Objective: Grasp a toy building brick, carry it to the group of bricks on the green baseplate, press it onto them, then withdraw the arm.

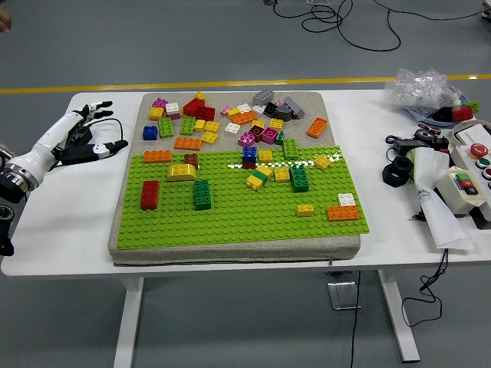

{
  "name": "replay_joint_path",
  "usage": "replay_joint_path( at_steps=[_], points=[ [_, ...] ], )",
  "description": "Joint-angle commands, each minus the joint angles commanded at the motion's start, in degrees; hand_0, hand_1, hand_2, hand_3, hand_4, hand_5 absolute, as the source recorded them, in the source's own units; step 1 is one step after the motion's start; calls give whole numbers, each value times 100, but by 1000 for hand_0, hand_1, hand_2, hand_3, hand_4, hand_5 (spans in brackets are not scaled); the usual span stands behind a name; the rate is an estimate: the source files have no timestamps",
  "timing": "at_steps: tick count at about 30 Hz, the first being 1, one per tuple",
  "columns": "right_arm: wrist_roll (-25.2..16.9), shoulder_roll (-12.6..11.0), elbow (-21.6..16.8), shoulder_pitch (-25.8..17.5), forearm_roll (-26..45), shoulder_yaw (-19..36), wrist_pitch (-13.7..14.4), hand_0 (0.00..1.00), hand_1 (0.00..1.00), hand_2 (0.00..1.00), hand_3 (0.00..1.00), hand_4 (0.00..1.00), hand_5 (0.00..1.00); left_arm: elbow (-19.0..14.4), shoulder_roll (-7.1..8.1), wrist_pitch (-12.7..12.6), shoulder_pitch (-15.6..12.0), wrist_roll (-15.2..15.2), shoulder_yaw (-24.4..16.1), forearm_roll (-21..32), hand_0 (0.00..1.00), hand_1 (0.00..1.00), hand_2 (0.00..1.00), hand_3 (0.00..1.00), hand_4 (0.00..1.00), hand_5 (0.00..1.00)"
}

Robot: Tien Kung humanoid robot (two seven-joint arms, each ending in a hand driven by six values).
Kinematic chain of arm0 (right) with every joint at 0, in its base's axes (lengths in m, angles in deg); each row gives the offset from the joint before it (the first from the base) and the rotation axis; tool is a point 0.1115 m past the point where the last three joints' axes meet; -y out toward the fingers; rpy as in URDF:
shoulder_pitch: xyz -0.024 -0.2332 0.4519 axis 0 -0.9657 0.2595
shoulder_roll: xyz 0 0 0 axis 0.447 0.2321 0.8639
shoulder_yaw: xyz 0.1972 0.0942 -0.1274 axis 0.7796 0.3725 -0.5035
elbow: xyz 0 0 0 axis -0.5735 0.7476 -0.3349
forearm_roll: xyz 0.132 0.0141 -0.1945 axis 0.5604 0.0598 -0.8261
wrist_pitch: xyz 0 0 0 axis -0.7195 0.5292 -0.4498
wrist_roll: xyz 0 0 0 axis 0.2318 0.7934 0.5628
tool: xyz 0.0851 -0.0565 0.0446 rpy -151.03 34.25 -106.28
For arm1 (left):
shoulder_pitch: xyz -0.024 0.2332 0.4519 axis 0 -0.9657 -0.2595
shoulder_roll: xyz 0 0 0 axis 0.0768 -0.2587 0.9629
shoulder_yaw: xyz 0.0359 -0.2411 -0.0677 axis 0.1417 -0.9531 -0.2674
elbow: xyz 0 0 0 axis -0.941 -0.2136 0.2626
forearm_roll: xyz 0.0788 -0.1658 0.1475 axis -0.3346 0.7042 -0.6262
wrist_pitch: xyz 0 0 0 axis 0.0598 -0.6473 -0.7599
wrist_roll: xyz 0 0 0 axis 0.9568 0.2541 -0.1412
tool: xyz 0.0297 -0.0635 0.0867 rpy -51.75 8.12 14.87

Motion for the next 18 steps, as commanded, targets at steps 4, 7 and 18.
replay_joint_path(
  at_steps=[4, 7, 18],
  points=[
    [-2, 2, 0, 5, 10, -10, 6, 799, 746, 763, 727, 909, 551, 169, 47, -144, 69, -193, 250, -429, 998, 952, 887, 933, 998, 277],
    [-4, 5, 0, 6, 18, -14, 11, 799, 746, 763, 727, 909, 551, 303, 81, -258, 125, -319, 443, -719, 998, 952, 887, 933, 998, 277],
    [-9, 15, 0, 18, 43, -43, 19, 800, 745, 763, 727, 908, 550, 920, 98, -354, 496, -565, 1198, -1366, 998, 925, 854, 916, 976, 188]
  ],
)
